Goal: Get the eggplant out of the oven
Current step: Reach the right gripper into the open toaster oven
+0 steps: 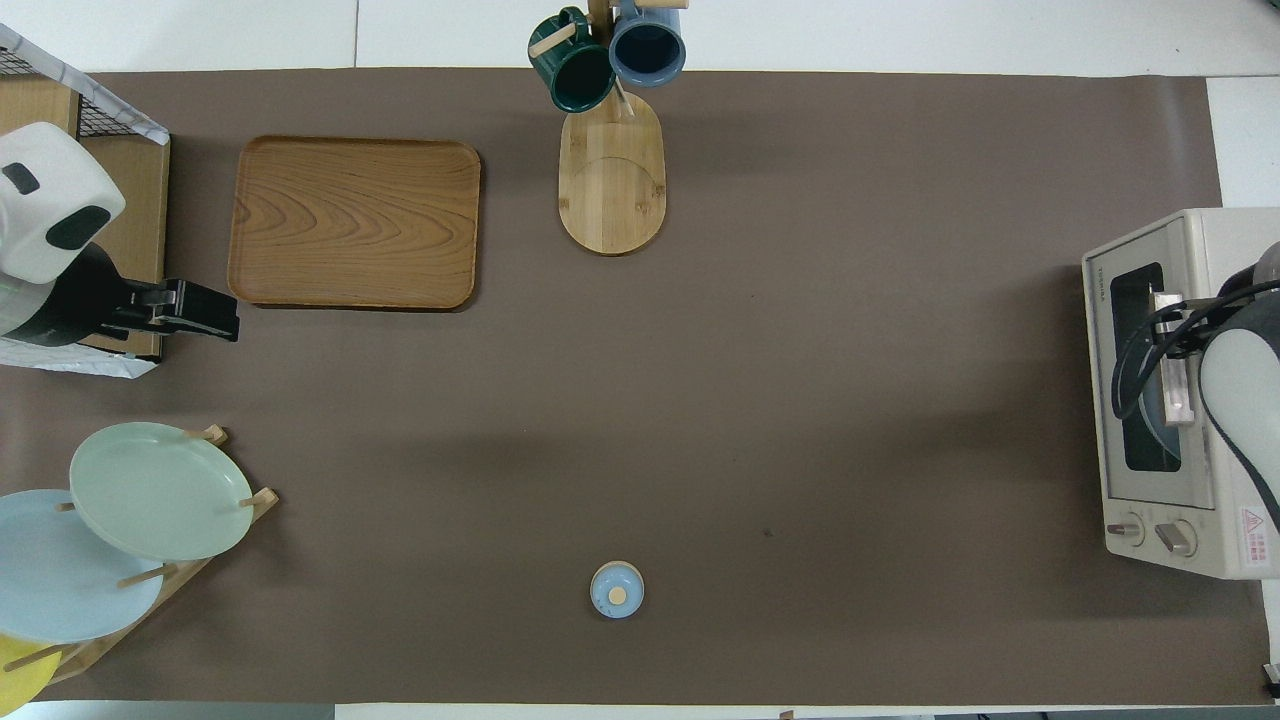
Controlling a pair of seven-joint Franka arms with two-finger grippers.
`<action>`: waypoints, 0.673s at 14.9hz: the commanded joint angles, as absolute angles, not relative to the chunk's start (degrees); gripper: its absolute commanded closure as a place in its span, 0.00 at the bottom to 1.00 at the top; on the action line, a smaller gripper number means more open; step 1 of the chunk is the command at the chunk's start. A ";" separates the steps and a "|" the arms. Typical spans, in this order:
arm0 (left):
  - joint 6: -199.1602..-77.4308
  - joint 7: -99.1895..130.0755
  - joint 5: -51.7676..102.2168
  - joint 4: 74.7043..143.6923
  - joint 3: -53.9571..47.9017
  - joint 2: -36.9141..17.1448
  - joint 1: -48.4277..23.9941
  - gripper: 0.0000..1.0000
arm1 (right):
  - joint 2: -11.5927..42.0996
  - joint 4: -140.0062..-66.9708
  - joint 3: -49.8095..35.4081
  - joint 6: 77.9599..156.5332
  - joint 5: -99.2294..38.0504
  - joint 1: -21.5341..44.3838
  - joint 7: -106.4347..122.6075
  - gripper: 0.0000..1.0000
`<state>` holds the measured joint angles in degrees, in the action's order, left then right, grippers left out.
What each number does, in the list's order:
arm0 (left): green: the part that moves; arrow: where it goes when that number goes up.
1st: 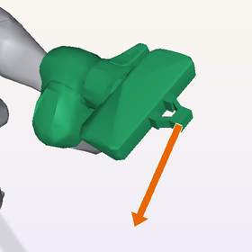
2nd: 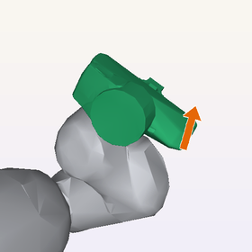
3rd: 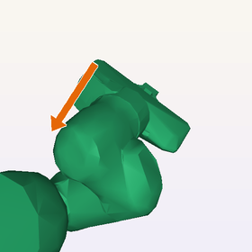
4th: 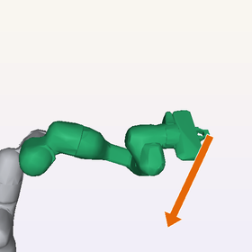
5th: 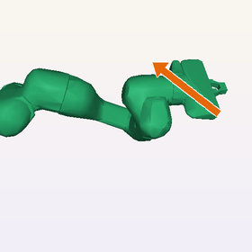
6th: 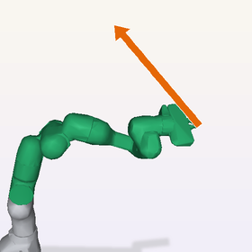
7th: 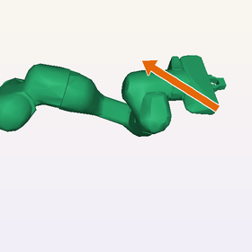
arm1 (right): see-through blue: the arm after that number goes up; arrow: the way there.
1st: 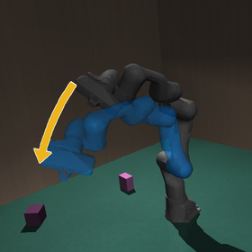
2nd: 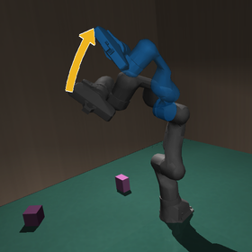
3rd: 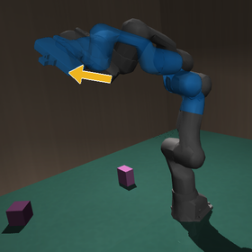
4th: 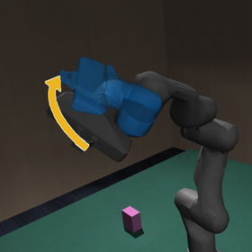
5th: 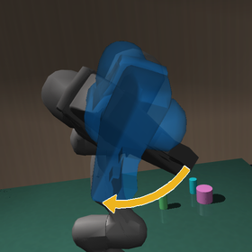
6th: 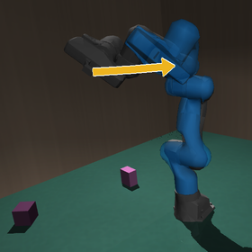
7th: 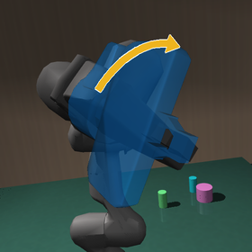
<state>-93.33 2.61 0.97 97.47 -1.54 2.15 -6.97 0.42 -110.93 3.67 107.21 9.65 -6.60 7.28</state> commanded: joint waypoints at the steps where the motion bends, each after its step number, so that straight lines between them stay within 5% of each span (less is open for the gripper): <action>1: -93.52 2.29 1.67 97.38 -1.93 2.55 -6.15 0.00 | -1.23 -113.55 3.16 109.07 10.28 -7.65 8.53 1.00; 10: -93.52 2.29 1.67 97.38 -1.93 2.55 -6.15 0.00 | 0.09 -119.17 2.99 117.14 8.62 -3.17 7.56 1.00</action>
<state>-93.33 2.61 0.97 97.47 -1.54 2.15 -6.97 -1.58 -115.36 2.96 111.41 9.42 -3.18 7.23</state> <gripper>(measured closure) 0.000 0.991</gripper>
